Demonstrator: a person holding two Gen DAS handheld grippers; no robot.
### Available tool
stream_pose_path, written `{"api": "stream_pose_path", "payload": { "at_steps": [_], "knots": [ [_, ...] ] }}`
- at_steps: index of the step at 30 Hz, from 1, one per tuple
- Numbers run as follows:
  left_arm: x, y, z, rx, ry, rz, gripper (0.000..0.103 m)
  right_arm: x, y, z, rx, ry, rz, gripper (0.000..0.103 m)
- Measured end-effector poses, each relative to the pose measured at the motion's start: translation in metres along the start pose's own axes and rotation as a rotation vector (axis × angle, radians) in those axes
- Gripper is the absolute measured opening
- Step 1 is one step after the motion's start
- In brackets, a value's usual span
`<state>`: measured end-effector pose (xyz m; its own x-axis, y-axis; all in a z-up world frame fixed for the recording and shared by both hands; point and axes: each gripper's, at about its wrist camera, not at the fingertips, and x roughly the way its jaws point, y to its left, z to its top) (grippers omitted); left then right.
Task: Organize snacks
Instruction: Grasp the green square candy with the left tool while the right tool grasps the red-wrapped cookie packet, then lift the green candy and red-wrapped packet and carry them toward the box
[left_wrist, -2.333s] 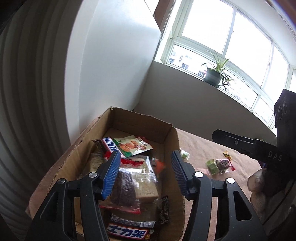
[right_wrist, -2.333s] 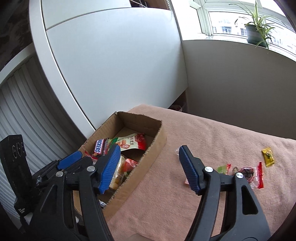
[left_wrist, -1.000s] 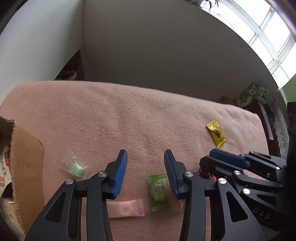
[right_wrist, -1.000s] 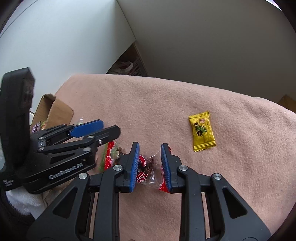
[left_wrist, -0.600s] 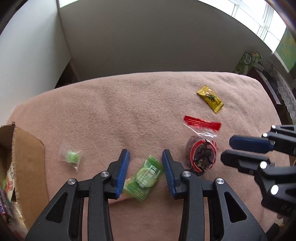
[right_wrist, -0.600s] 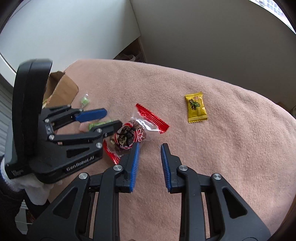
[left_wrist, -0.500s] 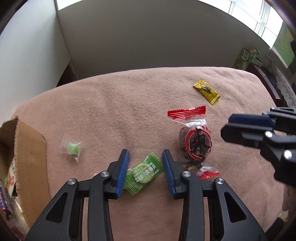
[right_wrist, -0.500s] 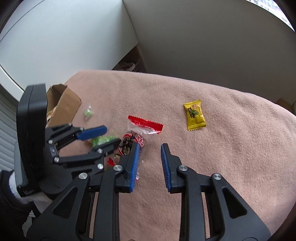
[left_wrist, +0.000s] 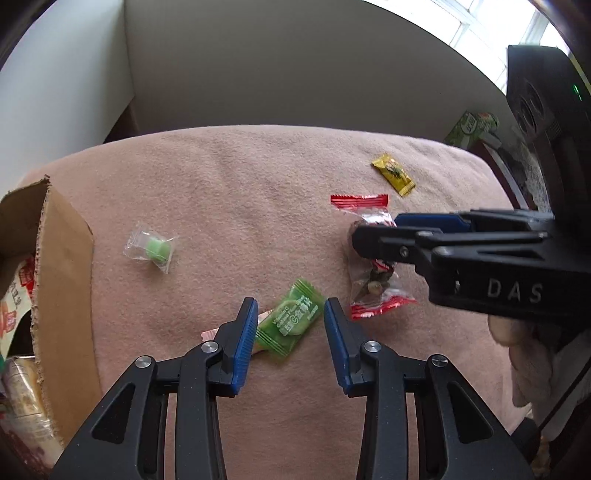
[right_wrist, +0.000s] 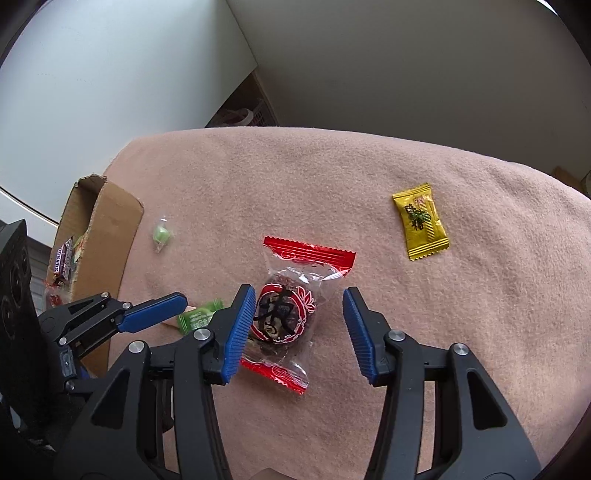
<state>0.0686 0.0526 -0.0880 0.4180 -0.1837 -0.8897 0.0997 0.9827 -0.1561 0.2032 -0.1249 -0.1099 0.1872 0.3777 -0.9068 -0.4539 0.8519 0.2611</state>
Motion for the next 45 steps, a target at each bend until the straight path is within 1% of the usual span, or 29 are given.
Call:
{"api": "stream_pose_path", "payload": {
  "at_steps": [1,4,7,8,10,16,18,20,21,22,24,26,28,32,34,43,45],
  "knots": [
    [0.006,-0.012,0.004,0.029,0.002,0.02,0.036,0.0,-0.002,0.0,0.0,0.004,0.001,0.052],
    [0.006,-0.03,-0.001,0.114,0.027,0.032,0.036,-0.007,-0.009,-0.002,0.001,-0.008,-0.009,0.052],
    [0.005,-0.045,-0.005,0.206,0.012,0.098,0.036,-0.013,-0.012,-0.005,-0.021,-0.009,-0.02,0.052],
    [0.008,-0.044,0.0,0.22,0.012,0.122,0.036,-0.014,-0.012,-0.006,-0.027,-0.005,-0.018,0.052],
    [0.015,-0.042,0.003,0.214,0.013,0.146,0.036,-0.015,-0.012,-0.007,-0.027,-0.005,-0.016,0.052],
    [0.022,-0.047,0.007,0.201,0.001,0.151,0.035,-0.01,-0.002,-0.01,-0.051,0.013,-0.009,0.052],
    [0.021,-0.044,0.005,0.191,-0.01,0.148,0.021,-0.01,-0.001,-0.012,-0.056,0.017,-0.01,0.052],
    [0.019,-0.043,0.003,0.183,-0.02,0.143,0.02,-0.005,0.002,-0.014,-0.049,0.021,-0.002,0.051],
    [0.019,-0.043,0.003,0.182,-0.024,0.142,0.02,-0.005,0.002,-0.014,-0.051,0.022,0.002,0.047],
    [0.019,-0.043,0.002,0.182,-0.027,0.143,0.02,-0.007,0.002,-0.015,-0.056,0.025,0.008,0.04],
    [0.019,-0.045,0.001,0.185,-0.029,0.142,0.02,-0.006,0.008,-0.018,-0.074,0.038,0.015,0.035],
    [0.019,-0.047,0.0,0.185,-0.033,0.14,0.02,-0.007,0.015,-0.021,-0.103,0.034,-0.009,0.035],
    [0.02,-0.049,-0.002,0.182,-0.034,0.133,0.02,-0.006,0.017,-0.024,-0.109,0.037,-0.012,0.035],
    [0.022,-0.046,-0.001,0.142,-0.046,0.123,0.02,0.0,0.011,-0.026,-0.058,0.044,0.024,0.036],
    [0.021,-0.048,-0.002,0.145,-0.051,0.127,0.02,0.0,0.008,-0.028,-0.05,0.043,0.038,0.036],
    [0.024,-0.048,-0.001,0.14,-0.053,0.116,0.021,0.0,0.003,-0.034,-0.045,0.055,0.063,0.037],
    [0.024,-0.048,-0.001,0.139,-0.054,0.112,0.021,0.002,0.005,-0.035,-0.058,0.053,0.052,0.038]
  ]
}}
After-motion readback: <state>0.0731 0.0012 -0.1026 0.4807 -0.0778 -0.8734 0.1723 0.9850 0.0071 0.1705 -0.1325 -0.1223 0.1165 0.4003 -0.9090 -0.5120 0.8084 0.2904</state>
